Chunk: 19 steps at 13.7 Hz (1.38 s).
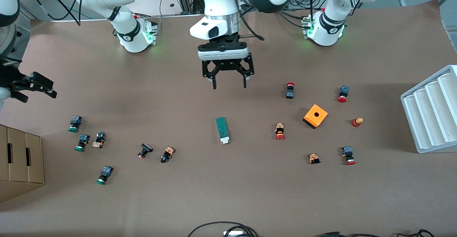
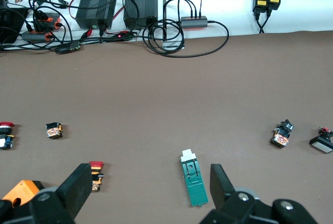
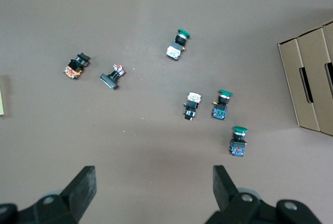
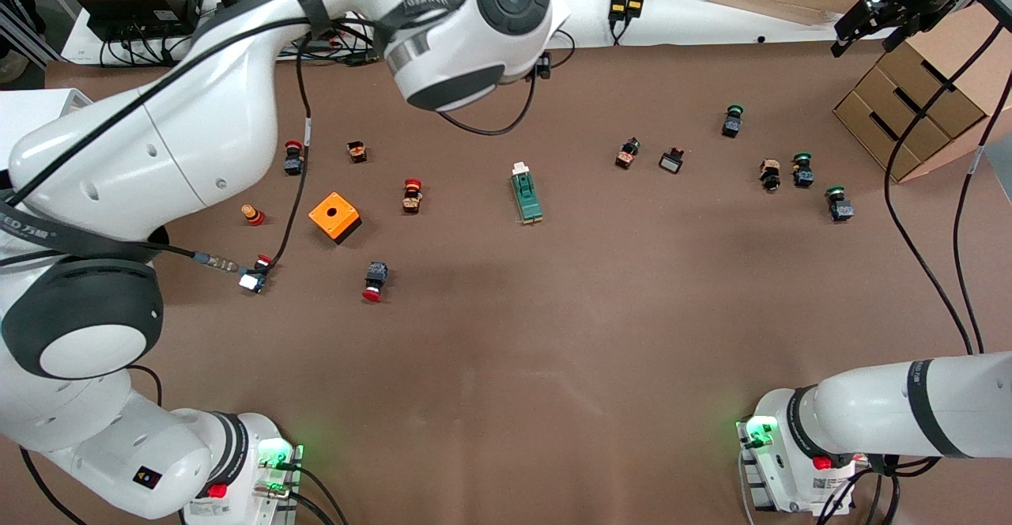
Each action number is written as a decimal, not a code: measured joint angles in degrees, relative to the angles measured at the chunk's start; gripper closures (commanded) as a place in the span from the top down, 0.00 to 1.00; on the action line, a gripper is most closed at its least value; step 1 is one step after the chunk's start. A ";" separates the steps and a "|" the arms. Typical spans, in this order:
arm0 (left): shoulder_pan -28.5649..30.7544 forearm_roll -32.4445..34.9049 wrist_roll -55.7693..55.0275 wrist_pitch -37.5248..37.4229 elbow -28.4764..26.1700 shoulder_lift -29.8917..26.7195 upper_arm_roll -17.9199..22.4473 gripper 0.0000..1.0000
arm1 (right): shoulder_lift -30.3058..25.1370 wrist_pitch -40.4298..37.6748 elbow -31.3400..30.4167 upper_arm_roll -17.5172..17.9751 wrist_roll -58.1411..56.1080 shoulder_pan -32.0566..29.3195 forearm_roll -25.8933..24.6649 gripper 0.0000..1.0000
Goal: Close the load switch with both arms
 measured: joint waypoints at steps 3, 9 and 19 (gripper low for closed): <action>3.08 -3.61 4.72 0.03 0.10 -1.83 0.07 1.00 | 0.04 0.00 0.25 -0.02 0.00 -0.02 0.00 1.00; 11.11 -11.65 15.05 -0.14 0.15 -5.28 0.26 1.00 | 0.04 0.00 0.51 -1.55 -1.85 -0.08 -0.01 1.00; 23.57 -27.57 28.62 -3.47 -0.01 -8.07 9.23 1.00 | 0.02 -0.16 0.70 -1.50 -2.06 0.25 -0.01 1.00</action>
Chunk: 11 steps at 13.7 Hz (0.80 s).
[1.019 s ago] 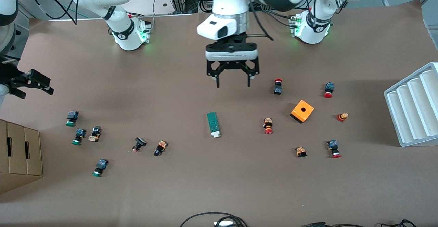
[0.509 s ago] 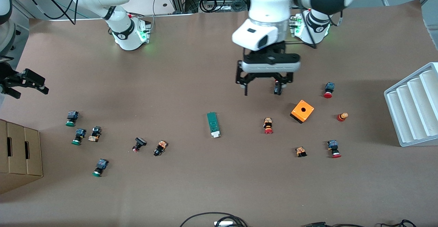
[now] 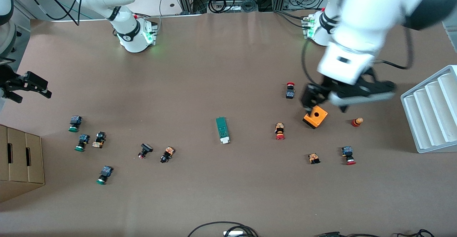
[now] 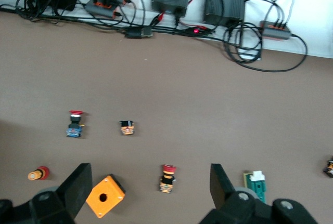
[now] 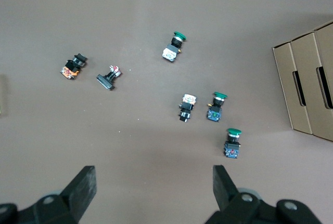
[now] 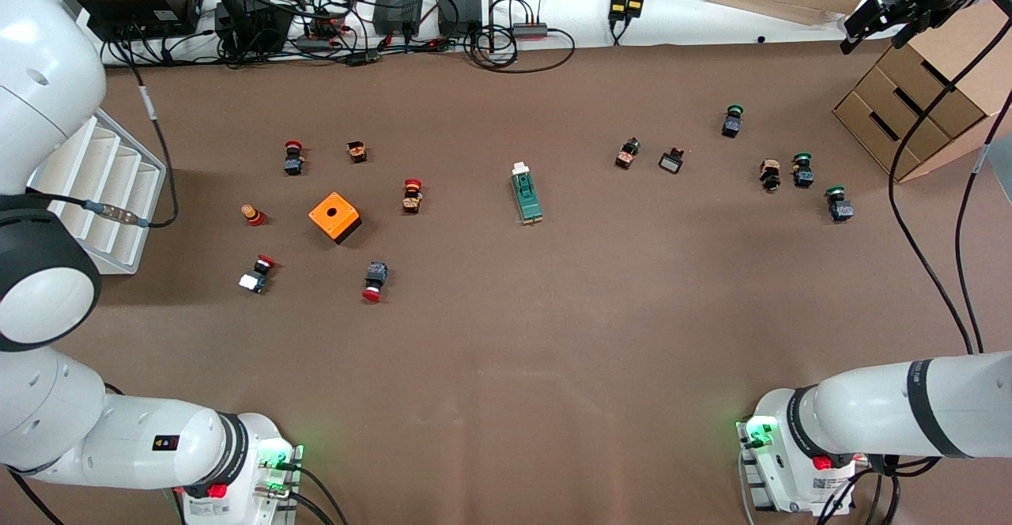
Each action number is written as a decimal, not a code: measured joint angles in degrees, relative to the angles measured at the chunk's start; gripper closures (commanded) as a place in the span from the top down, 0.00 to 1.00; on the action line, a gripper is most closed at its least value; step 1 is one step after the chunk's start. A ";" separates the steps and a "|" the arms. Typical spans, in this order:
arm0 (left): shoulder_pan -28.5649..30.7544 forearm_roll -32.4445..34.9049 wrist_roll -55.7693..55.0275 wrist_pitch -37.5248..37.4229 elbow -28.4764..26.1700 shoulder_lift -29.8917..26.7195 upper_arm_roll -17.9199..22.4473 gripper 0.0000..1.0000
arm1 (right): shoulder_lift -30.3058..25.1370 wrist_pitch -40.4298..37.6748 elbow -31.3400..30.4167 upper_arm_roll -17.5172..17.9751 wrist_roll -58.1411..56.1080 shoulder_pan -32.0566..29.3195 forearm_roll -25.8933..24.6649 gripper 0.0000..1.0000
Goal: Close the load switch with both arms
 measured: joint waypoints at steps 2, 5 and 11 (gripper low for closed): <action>0.17 -1.77 3.12 -0.12 -0.27 0.04 3.52 1.00 | 0.03 0.01 0.00 0.01 0.00 0.01 0.00 1.00; 0.18 -1.98 3.76 -0.71 -1.13 0.39 6.39 1.00 | 0.00 0.01 0.08 0.03 -0.04 0.02 0.00 1.00; 1.56 -3.81 3.81 -3.53 -2.21 3.95 8.92 1.00 | -0.06 0.01 0.15 0.02 -1.68 0.02 0.00 1.00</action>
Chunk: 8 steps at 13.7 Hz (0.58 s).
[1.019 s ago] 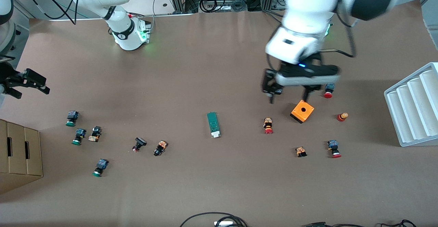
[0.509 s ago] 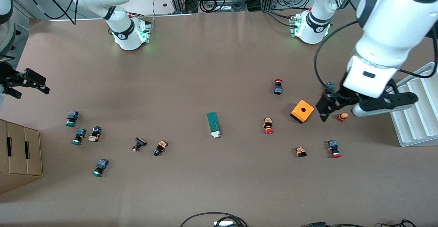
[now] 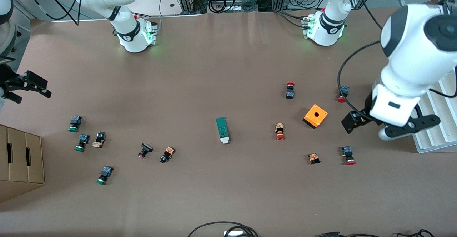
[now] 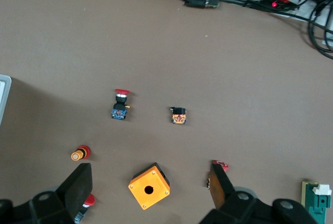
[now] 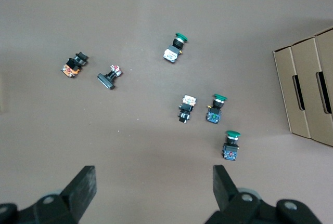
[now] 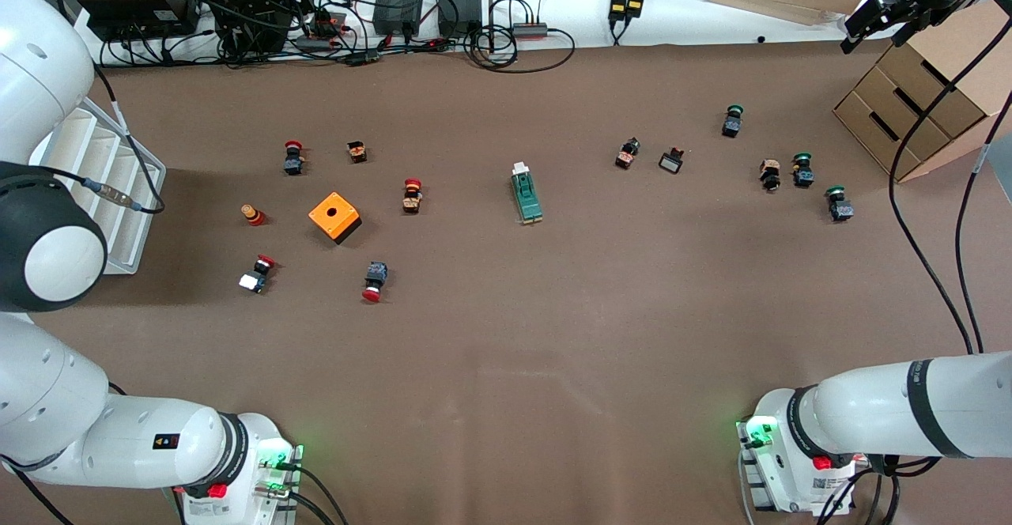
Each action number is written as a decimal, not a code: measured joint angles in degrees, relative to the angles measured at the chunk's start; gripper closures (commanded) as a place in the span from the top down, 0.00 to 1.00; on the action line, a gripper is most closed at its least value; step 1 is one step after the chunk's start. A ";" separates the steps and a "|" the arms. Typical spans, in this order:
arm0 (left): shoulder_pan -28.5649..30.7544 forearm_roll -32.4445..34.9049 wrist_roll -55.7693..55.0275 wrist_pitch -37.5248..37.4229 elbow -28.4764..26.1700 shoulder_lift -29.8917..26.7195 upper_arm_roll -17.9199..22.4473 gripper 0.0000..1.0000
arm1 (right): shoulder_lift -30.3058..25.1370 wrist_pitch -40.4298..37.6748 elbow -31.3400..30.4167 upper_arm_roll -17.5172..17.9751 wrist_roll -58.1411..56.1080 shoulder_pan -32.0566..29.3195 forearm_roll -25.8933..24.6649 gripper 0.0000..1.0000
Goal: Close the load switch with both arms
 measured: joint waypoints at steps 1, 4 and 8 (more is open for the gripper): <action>1.04 -1.83 0.71 0.00 0.00 0.49 0.07 1.00 | -0.01 0.00 0.04 0.00 -0.21 0.00 0.00 1.00; 3.66 -4.17 7.59 -0.06 0.05 0.83 0.93 1.00 | -0.01 0.00 0.26 0.05 -0.47 0.01 0.00 1.00; 7.77 -4.68 19.76 -1.90 -0.18 0.74 3.88 1.00 | -0.01 0.00 0.80 0.17 -0.53 0.02 0.00 1.00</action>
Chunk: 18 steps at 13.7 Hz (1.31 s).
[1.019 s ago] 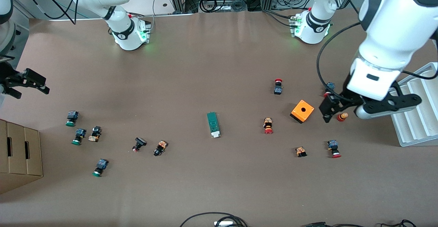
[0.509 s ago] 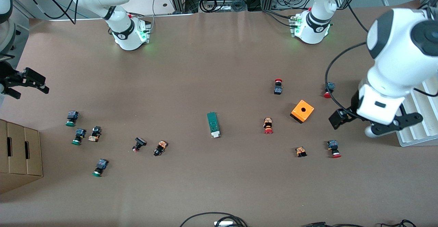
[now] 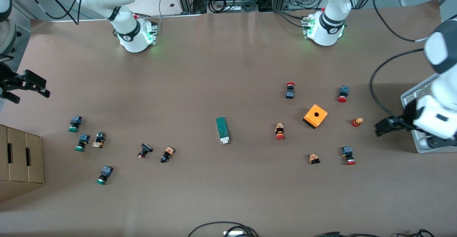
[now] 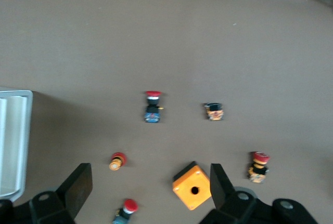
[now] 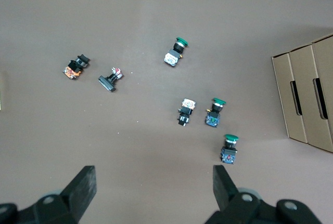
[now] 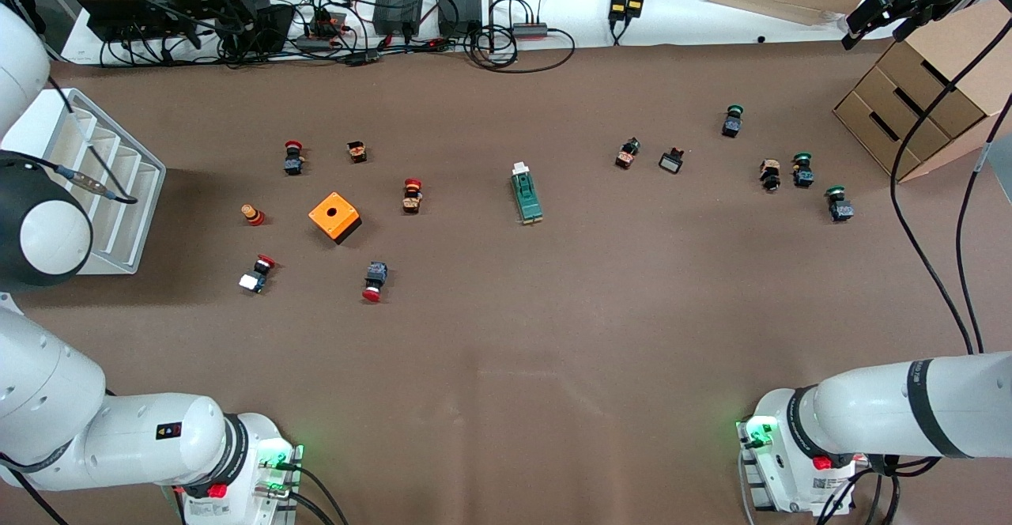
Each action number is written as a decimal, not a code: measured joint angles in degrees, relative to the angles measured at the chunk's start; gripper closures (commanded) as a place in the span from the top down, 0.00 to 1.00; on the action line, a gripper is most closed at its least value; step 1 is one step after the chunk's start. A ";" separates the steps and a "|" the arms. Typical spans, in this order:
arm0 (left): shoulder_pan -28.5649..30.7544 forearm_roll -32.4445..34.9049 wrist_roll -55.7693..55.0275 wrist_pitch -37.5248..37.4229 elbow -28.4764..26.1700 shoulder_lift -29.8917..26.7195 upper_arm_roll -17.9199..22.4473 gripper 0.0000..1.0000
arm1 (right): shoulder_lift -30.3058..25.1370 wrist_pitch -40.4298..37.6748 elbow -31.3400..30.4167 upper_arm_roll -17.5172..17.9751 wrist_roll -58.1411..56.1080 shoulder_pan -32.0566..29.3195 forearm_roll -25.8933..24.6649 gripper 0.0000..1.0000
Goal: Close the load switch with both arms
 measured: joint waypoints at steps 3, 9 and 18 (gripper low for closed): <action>0.49 -0.87 0.20 -0.29 -0.53 -0.16 -0.18 1.00 | 0.00 0.00 0.01 -0.07 -0.02 -0.02 0.00 1.00; 0.58 -4.26 -0.36 -3.74 -0.50 -3.44 1.58 1.00 | 0.14 0.00 0.01 -0.18 -0.04 -0.04 0.00 1.00; 0.70 -4.23 5.07 -7.29 -0.70 -4.35 6.43 1.00 | 0.60 0.00 0.15 -0.05 -0.05 0.01 0.00 1.00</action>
